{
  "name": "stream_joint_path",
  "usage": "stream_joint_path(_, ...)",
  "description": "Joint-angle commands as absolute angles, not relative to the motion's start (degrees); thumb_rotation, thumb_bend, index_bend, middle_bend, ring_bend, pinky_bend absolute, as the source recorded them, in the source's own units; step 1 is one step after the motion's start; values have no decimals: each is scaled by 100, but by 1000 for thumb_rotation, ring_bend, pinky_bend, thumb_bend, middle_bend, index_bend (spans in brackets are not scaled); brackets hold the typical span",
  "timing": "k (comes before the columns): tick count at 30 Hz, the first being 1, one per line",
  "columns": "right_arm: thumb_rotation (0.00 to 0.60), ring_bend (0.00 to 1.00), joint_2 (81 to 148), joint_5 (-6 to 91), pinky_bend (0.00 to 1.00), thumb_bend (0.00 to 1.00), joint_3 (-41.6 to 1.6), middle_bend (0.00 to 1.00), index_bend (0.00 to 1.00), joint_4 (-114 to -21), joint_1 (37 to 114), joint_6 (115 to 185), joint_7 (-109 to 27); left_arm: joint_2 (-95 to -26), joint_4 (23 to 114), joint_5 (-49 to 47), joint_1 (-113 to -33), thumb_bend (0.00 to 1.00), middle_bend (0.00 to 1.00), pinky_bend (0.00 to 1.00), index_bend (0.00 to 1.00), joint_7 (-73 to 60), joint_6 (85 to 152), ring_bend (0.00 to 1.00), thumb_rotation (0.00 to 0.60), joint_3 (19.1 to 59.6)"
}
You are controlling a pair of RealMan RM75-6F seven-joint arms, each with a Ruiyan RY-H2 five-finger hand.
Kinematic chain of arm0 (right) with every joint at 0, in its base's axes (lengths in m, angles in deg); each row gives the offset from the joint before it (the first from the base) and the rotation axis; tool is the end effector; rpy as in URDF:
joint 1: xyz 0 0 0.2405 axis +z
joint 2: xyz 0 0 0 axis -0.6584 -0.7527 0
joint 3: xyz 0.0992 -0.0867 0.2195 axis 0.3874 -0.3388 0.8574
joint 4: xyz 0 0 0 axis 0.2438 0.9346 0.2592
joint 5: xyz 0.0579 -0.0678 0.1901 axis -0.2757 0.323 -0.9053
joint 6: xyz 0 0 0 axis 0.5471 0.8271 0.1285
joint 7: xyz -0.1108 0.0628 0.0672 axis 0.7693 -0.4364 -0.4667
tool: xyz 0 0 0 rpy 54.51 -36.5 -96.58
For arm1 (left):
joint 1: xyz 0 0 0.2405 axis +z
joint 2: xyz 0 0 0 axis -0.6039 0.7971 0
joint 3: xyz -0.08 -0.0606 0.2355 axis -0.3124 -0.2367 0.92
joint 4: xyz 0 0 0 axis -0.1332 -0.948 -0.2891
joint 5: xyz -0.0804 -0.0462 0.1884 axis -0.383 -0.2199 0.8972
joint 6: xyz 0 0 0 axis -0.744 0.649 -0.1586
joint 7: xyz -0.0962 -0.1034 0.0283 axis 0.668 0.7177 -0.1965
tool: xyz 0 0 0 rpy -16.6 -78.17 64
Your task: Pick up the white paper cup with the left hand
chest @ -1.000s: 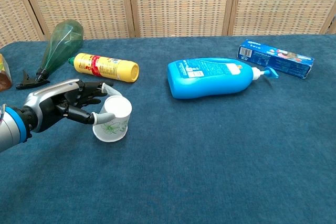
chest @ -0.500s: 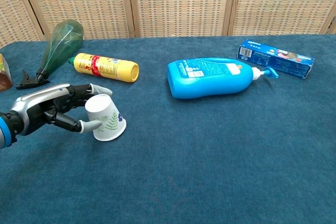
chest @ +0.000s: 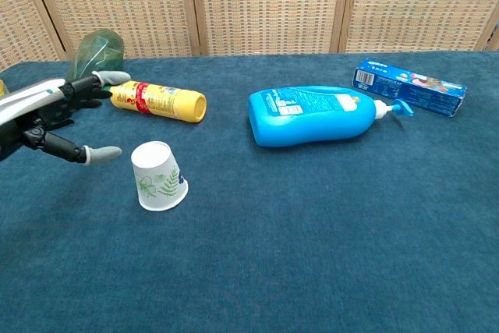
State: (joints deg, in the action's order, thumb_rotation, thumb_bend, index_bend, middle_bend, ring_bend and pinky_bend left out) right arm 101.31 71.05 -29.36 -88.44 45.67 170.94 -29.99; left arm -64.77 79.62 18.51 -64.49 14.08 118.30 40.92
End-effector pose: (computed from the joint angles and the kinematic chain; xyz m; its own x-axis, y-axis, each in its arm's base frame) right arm -0.2800 -0.1692 0.1122 0.4053 -0.0374 0.9134 -0.9107 -0.1031 0.3999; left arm -0.2074 0.2853 0.0003 -0.1372 0.3399 0.9304 0.9597 -0.1869 0.2098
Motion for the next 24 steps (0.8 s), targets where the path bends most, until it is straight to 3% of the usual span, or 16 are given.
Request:
stream_joint_path(1,600,0,10137,7076,0,0,-2904,0,0,-8825,4564,17119,-2968,-6144,8228,2343,-5959,218,0,0,19,-805,13138,0,594,4218)
stream_joint_path(11,600,0,10155,7065,0,0,-2875,0,0,-8813,4539,17193,-2644,-5617,8984,2319,-4998,169,0,0,0,-3281,14129,0,588,4809)
stream_joint_path(24,600,0,10191,7115,0,0,-2909,0,0,-8813,4531,17201,-2518,-5114,9382,2613,-4446,114,0,0,0,-3649,14535,0,574,5150)
